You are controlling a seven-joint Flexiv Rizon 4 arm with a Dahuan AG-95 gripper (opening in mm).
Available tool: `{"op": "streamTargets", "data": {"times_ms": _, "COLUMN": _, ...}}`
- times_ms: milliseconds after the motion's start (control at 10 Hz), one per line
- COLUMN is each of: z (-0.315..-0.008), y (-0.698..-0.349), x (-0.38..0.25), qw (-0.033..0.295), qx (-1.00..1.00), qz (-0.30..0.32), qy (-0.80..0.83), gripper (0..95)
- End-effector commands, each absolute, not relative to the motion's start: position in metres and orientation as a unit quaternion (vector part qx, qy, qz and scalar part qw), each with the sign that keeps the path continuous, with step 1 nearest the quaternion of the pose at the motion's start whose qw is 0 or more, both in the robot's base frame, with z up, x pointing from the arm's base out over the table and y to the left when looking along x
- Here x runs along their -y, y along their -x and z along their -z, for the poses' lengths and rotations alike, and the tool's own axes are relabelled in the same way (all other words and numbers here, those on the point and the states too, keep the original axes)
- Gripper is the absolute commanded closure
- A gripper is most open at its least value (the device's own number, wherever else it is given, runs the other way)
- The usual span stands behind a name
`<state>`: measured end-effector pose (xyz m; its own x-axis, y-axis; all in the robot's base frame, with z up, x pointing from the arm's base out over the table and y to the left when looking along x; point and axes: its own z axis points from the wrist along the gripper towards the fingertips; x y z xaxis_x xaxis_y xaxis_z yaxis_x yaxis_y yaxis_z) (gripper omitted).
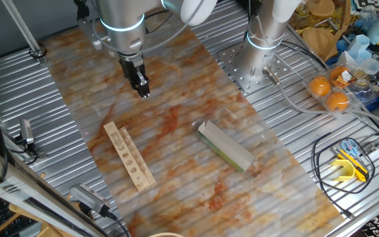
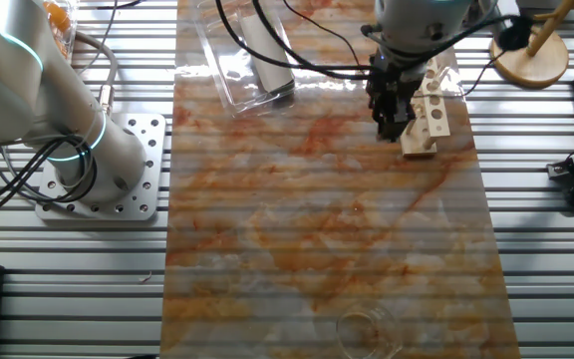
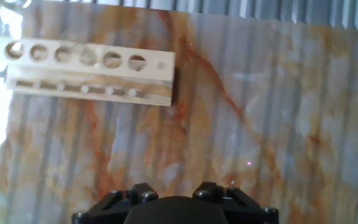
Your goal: Pour out the test tube
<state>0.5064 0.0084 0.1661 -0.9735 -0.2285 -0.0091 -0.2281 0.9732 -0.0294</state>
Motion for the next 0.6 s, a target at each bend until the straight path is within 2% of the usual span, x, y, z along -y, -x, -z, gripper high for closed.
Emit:
{"op": "streamTargets", "data": {"times_ms": 100, "z": -0.164, "y": -0.508, "x": -0.011, "qw": 0.018, "qx": -0.968, "qz": 0.034, "qy": 0.247, "gripper": 95.0}}
{"op": "streamTargets", "data": {"times_ms": 500, "z": -0.162, "y": -0.515, "x": -0.021, "qw": 0.012, "qx": -0.958, "qz": 0.057, "qy": 0.280, "gripper": 95.0}}
{"op": "streamTargets", "data": {"times_ms": 600, "z": -0.165, "y": -0.520, "x": -0.028, "qw": 0.003, "qx": -0.950, "qz": 0.079, "qy": 0.303, "gripper": 95.0}}
